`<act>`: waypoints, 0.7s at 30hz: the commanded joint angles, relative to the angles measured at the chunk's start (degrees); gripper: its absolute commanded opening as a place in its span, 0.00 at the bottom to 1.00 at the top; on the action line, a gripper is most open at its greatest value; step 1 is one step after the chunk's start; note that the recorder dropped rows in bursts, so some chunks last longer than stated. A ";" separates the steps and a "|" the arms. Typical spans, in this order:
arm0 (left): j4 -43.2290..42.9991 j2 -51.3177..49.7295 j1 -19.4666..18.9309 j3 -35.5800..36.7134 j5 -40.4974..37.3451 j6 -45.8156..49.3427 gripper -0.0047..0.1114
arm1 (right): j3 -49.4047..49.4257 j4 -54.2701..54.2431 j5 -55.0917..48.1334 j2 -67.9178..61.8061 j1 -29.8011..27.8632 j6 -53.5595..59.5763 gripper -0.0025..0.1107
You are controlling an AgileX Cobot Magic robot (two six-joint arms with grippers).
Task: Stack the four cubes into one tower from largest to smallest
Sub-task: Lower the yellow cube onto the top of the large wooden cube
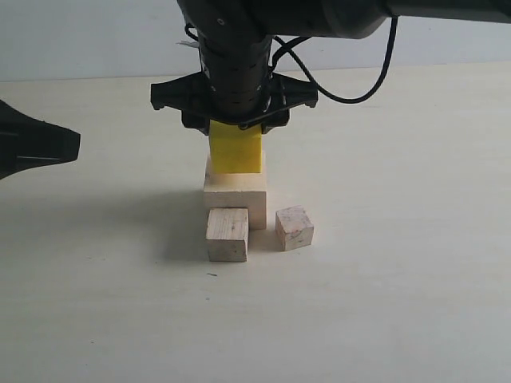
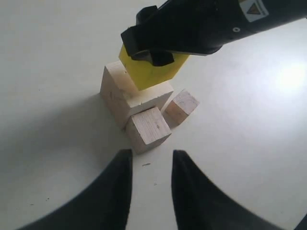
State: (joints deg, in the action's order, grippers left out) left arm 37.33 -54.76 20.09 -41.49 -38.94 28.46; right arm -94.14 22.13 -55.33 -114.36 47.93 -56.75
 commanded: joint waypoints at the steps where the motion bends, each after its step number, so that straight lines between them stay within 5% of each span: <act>1: 0.66 0.26 -0.12 0.18 -0.34 -0.22 0.30 | -0.45 1.71 -1.03 0.29 0.04 -0.18 0.02; 21: 0.66 0.26 -0.12 0.18 -0.37 -0.22 0.30 | 4.53 2.51 5.86 1.20 0.73 -0.28 0.02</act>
State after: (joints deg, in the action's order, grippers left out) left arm 37.33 -54.76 20.09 -41.49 -39.30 28.46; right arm -89.77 23.86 -49.74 -113.77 48.64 -56.75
